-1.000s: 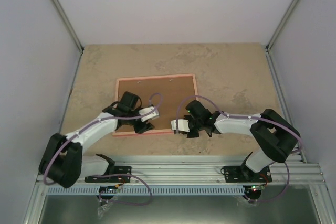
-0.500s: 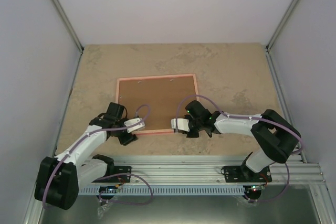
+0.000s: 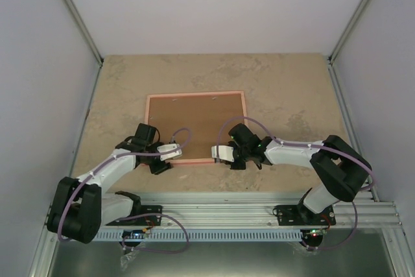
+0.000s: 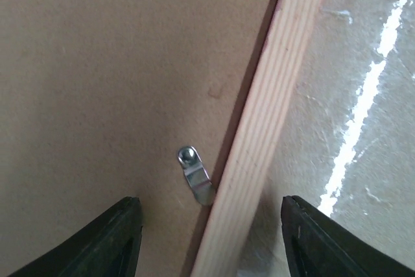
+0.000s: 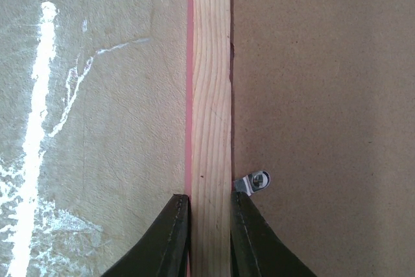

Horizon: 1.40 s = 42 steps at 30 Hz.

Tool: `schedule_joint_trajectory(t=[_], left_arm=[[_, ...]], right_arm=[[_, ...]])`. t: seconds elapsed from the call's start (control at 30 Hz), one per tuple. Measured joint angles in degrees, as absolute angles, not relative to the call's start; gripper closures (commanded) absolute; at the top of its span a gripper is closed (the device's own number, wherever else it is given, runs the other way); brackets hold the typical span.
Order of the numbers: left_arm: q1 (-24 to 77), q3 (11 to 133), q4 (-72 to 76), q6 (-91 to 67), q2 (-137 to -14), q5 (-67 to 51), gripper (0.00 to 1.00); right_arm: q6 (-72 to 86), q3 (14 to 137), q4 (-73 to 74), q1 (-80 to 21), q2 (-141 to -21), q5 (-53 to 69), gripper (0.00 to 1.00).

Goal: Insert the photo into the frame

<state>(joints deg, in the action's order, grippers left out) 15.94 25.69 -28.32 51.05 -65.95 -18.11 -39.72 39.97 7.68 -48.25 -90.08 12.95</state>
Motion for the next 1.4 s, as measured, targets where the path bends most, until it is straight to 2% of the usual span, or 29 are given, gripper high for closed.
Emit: schedule_joint_trajectory(t=[0.17,0.37,0.47,0.7,0.83,0.87,0.97,1.03,1.27,1.33,1.4], left_arm=[[15.94,25.87,-26.04,54.08,-67.31,-18.61,0.44],[15.81,25.82,-25.52,58.41,-67.83,-19.51,0.67],[15.84,25.82,-26.35,61.21,-67.85,-20.62,0.74],[15.88,25.8,-27.46,65.08,-67.75,-22.11,0.82],[15.92,26.48,-28.08,66.87,-68.49,-22.35,0.83],[15.92,26.81,-28.38,67.11,-68.79,-22.41,0.81],[15.92,27.33,-29.08,67.18,-68.77,-22.44,0.62],[16.16,27.64,-30.7,65.91,-68.51,-23.18,0.53],[14.87,33.82,-37.45,57.3,-66.94,-26.52,0.35],[13.85,37.19,-37.36,53.82,-68.1,-27.16,0.32],[13.21,40.16,-36.27,50.74,-70.72,-27.11,0.29]], right_arm=[[-39.59,40.03,7.77,-48.25,-90.08,12.78,0.99],[-39.27,40.14,7.86,-48.25,-90.17,12.75,0.99],[-39.11,40.23,7.97,-48.25,-90.21,12.67,0.99],[-38.7,40.45,8.27,-48.25,-90.32,12.62,0.99],[-38.5,40.66,8.6,-48.25,-90.41,12.62,0.99],[-38.48,40.73,8.69,-48.25,-90.43,12.62,0.99],[-38.5,40.75,8.82,-48.25,-90.39,12.64,1.0],[-38.65,40.69,8.97,-48.25,-90.15,12.69,0.99],[-40.03,36.53,13.52,-48.12,-84.09,12.78,0.99],[-40.05,35.83,15.4,-48.07,-82.59,12.82,0.91],[-40.03,35.77,17.26,-48.07,-81.87,12.88,0.74]])
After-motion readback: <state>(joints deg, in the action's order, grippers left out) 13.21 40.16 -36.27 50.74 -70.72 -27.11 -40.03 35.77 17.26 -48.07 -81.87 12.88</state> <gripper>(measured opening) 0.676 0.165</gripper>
